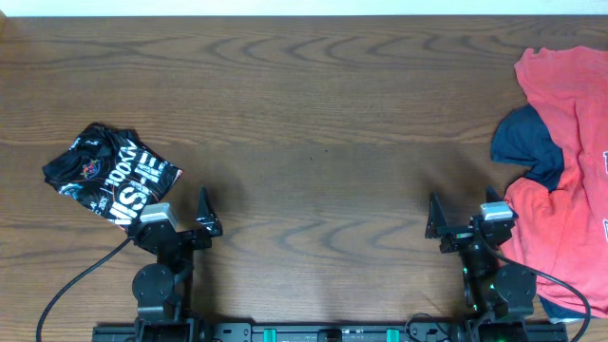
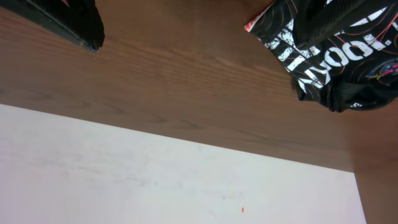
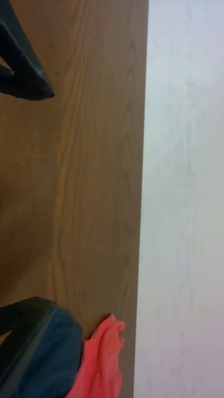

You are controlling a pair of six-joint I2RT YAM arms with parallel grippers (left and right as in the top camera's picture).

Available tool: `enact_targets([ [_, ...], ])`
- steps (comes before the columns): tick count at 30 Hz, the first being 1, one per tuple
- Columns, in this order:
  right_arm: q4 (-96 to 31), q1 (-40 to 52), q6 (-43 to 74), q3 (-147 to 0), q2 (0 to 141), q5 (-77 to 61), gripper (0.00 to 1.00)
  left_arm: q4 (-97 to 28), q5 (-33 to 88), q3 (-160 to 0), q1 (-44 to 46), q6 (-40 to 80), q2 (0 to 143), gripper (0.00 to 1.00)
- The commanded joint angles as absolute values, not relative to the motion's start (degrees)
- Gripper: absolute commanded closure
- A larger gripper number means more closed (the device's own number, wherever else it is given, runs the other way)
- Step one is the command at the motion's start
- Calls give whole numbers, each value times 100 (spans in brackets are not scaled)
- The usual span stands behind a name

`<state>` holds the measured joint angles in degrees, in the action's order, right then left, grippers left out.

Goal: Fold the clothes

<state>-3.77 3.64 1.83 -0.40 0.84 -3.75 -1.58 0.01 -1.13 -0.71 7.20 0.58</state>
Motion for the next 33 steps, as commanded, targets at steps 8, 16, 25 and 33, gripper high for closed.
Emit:
enact_targets([
  [8,-311,338,349,-32,67,-504,1,-419,-47,-23,-91,626,23,2],
  [16,-648,338,722,-248,303,-217,1,-607,-43,-145,-91,779,169,2],
  [25,-1758,338,722,-1673,1909,456,1,-1844,108,-1529,-89,888,1221,2],
  [33,-3179,338,720,-3271,4257,860,1,-3433,294,-3208,-91,888,2779,2],
])
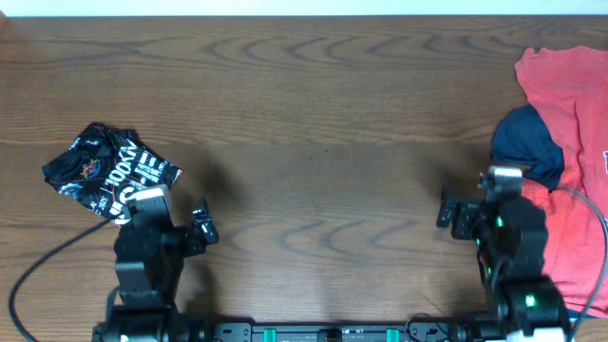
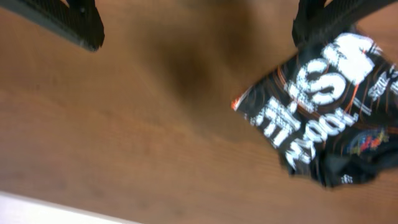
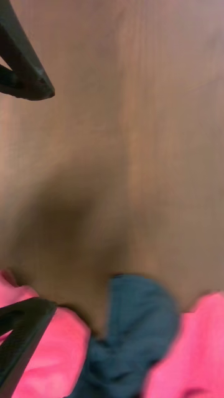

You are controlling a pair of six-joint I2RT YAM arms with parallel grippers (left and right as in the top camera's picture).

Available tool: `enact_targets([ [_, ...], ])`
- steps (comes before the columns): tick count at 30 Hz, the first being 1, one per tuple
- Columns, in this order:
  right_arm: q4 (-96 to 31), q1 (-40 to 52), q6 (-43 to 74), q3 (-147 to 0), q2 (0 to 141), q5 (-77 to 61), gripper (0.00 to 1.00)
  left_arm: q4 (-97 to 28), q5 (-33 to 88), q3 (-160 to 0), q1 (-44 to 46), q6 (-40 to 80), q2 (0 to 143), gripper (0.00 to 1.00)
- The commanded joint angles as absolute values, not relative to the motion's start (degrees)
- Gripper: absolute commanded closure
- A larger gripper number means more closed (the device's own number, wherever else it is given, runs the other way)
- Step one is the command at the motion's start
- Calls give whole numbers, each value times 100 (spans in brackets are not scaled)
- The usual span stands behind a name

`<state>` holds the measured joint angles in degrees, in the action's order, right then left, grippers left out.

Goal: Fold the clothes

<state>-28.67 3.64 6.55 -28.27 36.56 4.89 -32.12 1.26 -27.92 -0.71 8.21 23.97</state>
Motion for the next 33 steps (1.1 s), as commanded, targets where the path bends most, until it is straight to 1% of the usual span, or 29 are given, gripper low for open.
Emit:
enact_targets([
  [1,-3406,338,720,-3465,4547,967,1,-3583,491,-3374,-91,888,2961,2],
  [4,-3844,338,718,-3964,5321,1096,1,-3752,991,-3621,-91,886,3363,2],
  [9,-3691,338,725,-4141,6208,1004,1,-3776,1098,-3623,-89,888,3820,2],
  [11,-3575,305,777,-4099,6519,1302,1,-3774,1098,-3623,-91,886,3942,2],
  [16,-3516,73,1387,-4069,7559,2364,1,-3771,1098,-3623,-91,886,4174,2],
  [20,-3465,-183,1632,-4069,8359,2550,2,-3774,1098,-3623,-91,886,4285,2],
  [22,-3428,-314,1634,-4069,8709,2550,10,-3771,1098,-3623,-91,886,4322,2],
  [24,-3426,-425,1811,-4069,8947,2554,15,-3774,1096,-3623,-91,886,4344,2],
  [25,-3422,-495,1933,-4069,9059,2552,22,-3774,1098,-3623,-91,886,4346,2],
  [27,-3422,-628,2088,-4069,9207,2550,46,-3771,1098,-3623,-91,886,4346,2],
  [28,-3422,-694,2130,-4069,9238,2545,68,-3771,1098,-3623,-91,886,4346,2],
  [29,-3424,-740,2143,-4073,9236,2534,85,-3774,1098,-3623,-91,886,4346,2],
  [30,-3446,-766,2141,-4095,9205,2519,98,-3771,1098,-3623,-91,886,4346,2],
  [33,-3741,-786,2139,-4318,8932,2475,99,-3774,1096,-3623,-91,886,4346,2],
])
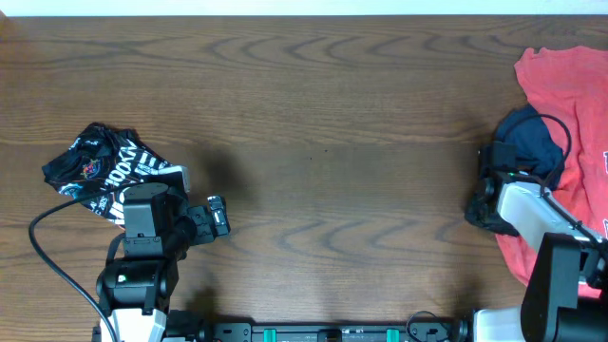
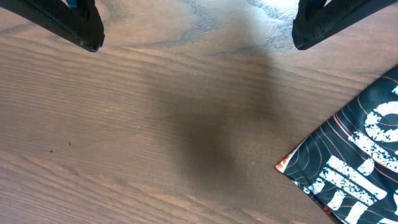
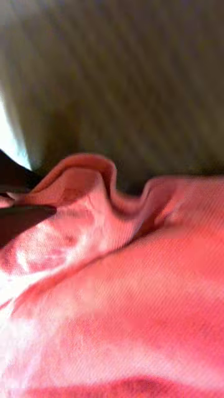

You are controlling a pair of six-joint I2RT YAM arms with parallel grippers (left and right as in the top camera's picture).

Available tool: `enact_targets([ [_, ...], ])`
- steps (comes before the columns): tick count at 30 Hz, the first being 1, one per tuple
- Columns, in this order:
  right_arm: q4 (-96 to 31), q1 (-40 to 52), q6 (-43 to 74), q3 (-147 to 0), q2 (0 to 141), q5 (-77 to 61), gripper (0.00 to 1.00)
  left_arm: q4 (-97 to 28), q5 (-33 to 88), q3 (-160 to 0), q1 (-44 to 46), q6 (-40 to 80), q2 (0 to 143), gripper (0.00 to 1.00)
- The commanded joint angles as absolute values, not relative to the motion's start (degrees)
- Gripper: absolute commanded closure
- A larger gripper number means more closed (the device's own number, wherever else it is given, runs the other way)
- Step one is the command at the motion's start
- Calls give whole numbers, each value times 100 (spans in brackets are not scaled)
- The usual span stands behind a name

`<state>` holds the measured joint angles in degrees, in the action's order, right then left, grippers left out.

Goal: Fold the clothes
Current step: 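Grasp the orange t-shirt edge with the right gripper and drag it left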

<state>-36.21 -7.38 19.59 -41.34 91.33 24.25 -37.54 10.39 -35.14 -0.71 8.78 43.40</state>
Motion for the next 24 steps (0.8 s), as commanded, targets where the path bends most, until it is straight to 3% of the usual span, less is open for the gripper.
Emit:
enact_targets([
  [1,-3865,-786,2139,-4453,8774,2403,99,-3771,1098,-3623,-91,886,4346,2],
  [6,-4460,-784,1404,-5599,7787,1186,99,-3771,1098,-3623,-91,886,4346,2],
  [10,-4659,-657,121,-6713,7072,-1653,99,-3771,1098,-3623,-91,886,4346,2],
  [14,-4670,-99,-189,-7153,6571,-3479,99,-3771,1096,-3623,-91,886,4346,2],
  [24,-4506,2296,-183,-6772,6805,-3680,99,-3771,1096,-3623,-91,886,4346,2],
])
